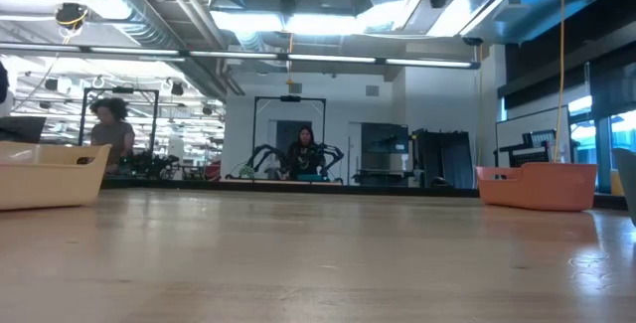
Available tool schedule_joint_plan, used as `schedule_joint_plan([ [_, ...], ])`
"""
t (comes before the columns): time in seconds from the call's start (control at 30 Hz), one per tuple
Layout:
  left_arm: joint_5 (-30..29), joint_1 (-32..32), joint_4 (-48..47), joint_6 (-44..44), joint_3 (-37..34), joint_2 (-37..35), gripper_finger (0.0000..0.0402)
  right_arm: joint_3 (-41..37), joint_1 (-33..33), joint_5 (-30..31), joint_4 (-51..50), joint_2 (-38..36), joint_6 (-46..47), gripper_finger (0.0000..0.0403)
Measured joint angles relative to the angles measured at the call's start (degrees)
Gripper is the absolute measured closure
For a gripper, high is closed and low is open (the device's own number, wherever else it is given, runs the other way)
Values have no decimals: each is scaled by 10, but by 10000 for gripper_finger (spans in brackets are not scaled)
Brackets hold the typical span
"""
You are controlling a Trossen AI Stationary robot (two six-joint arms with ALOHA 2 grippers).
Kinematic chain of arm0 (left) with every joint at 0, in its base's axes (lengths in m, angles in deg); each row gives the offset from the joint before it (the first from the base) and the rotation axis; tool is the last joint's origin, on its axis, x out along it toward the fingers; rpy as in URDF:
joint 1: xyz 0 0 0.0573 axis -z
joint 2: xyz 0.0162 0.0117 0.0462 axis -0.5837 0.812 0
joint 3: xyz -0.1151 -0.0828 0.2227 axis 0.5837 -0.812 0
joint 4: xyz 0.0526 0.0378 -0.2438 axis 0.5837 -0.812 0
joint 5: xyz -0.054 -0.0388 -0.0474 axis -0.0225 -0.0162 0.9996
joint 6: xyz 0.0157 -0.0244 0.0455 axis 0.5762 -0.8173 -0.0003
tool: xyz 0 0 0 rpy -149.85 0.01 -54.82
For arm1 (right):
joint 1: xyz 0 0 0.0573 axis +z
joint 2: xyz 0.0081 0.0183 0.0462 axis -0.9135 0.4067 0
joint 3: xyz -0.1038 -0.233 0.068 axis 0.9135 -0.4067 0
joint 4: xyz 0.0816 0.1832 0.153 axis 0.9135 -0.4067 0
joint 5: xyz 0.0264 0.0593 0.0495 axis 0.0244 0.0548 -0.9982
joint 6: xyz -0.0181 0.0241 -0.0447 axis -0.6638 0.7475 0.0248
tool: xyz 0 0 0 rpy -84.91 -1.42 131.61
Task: Sort & place blocks by color
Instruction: Put the orange game piece into the blue bin
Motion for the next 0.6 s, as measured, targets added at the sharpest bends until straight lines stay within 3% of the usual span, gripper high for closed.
schedule_joint_plan([
  [0.1, -6, -3, -54, 24, -4, -46, 178, 0, -4, 2, -47, -34, -8, 266],
  [0.23, -45, -3, -47, 44, -49, -117, 178, 0, -5, 18, -90, -68, -16, 266],
  [0.4, -102, 4, 19, 17, -164, -211, 178, 0, -5, 26, -118, -86, -17, 266],
  [0.6, -119, 22, 74, -4, -263, -302, 177, 0, -5, 26, -120, -86, -17, 266],
])
